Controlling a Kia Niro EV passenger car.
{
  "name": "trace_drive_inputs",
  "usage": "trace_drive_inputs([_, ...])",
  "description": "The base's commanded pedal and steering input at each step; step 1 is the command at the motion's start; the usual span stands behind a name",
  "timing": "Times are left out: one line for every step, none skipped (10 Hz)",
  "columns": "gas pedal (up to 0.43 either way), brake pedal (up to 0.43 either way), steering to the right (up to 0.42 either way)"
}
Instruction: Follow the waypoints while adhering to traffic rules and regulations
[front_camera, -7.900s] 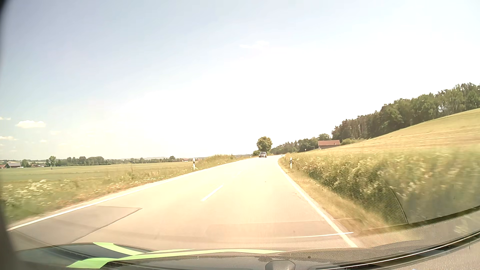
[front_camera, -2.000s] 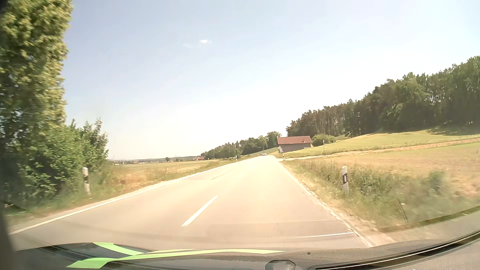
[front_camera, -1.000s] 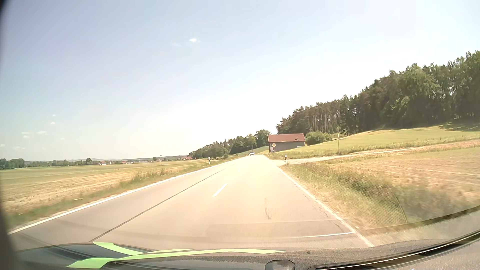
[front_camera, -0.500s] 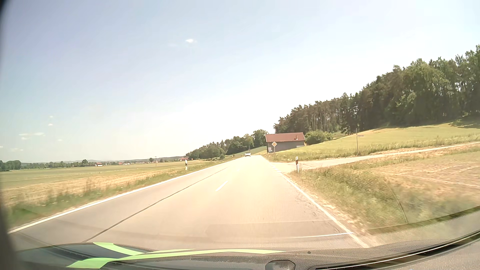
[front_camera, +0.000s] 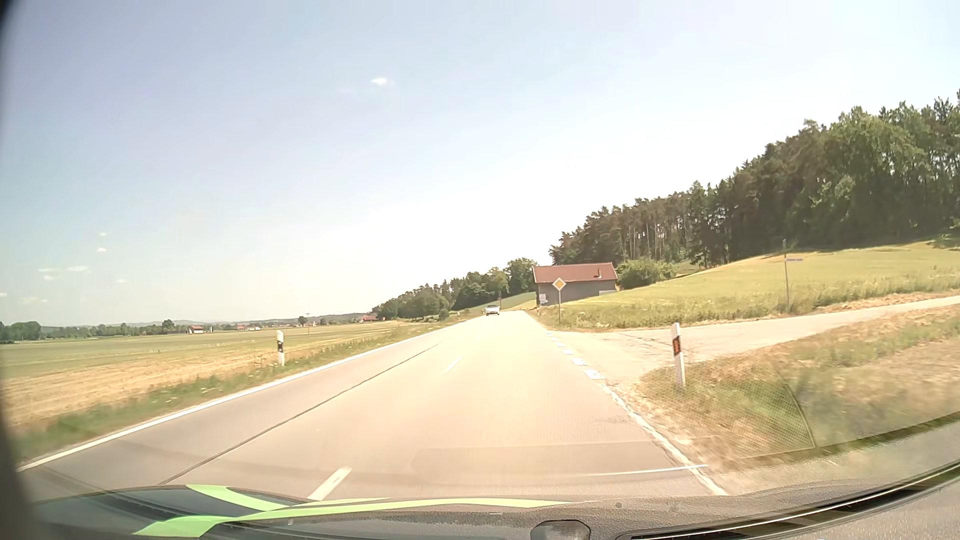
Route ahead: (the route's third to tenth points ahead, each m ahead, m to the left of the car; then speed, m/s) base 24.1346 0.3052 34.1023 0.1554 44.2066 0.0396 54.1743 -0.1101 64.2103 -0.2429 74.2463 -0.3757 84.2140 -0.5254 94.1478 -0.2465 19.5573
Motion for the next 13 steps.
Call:
trace_drive_inputs([0.24,0.0,-0.006])
trace_drive_inputs([0.22,0.0,-0.006])
trace_drive_inputs([0.189,0.0,-0.006])
trace_drive_inputs([0.189,0.0,-0.006])
trace_drive_inputs([0.197,0.0,-0.005])
trace_drive_inputs([0.228,0.0,-0.002])
trace_drive_inputs([0.26,0.0,0.0])
trace_drive_inputs([0.268,0.0,0.0])
trace_drive_inputs([0.268,0.0,0.0])
trace_drive_inputs([0.28,0.0,0.0])
trace_drive_inputs([0.28,0.0,-0.001])
trace_drive_inputs([0.28,0.0,-0.001])
trace_drive_inputs([0.268,0.0,-0.001])
